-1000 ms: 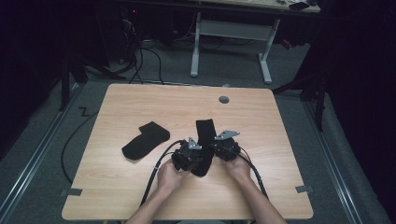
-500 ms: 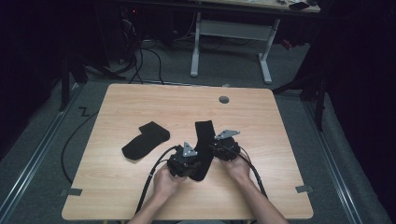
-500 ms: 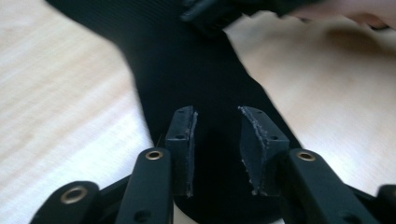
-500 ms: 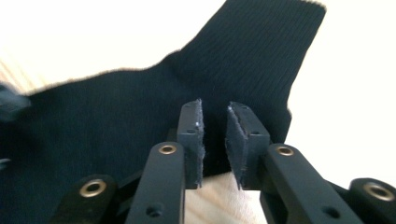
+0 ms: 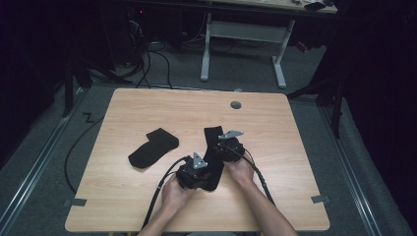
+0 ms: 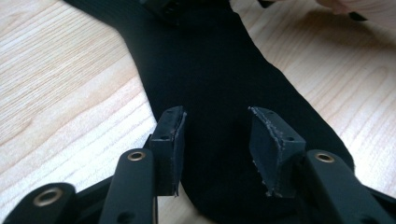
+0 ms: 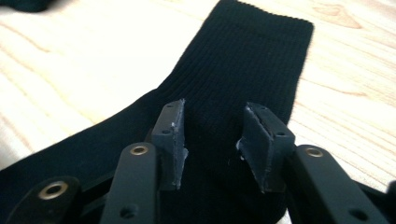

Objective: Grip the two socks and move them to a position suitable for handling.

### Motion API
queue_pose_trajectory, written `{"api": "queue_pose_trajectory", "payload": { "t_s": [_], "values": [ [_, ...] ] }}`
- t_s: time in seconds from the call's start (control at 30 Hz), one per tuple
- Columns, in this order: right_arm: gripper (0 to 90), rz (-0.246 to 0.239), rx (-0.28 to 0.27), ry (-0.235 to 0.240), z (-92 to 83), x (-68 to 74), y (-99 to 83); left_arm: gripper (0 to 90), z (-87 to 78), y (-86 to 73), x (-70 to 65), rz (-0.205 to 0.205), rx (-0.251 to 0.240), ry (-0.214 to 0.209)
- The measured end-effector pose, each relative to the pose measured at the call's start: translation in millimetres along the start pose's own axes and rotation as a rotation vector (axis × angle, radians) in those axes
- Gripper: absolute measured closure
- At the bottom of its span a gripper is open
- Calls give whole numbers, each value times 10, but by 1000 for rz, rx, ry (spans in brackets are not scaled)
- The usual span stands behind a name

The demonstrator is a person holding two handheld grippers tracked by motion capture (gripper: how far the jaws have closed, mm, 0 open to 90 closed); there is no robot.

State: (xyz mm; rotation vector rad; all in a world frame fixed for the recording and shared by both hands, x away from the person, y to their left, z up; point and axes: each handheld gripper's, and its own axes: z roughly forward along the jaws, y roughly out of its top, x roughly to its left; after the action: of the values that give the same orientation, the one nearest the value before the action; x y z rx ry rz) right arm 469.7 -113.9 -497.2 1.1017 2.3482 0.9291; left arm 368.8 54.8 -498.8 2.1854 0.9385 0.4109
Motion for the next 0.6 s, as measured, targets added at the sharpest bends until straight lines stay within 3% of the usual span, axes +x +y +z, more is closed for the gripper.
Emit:
{"api": "queue_pose_trajectory", "payload": {
  "t_s": [0.2,0.37,0.6],
  "values": [
    [543,5,-1,-10,-21,19,-3,490,-58,-50,6,-26,-9,14],
    [539,20,-52,26,-196,9,-81,445,-131,-87,74,-62,-42,12],
    [537,33,-99,34,-382,-75,-203,414,-233,-130,204,-102,-83,24]
  ]
}}
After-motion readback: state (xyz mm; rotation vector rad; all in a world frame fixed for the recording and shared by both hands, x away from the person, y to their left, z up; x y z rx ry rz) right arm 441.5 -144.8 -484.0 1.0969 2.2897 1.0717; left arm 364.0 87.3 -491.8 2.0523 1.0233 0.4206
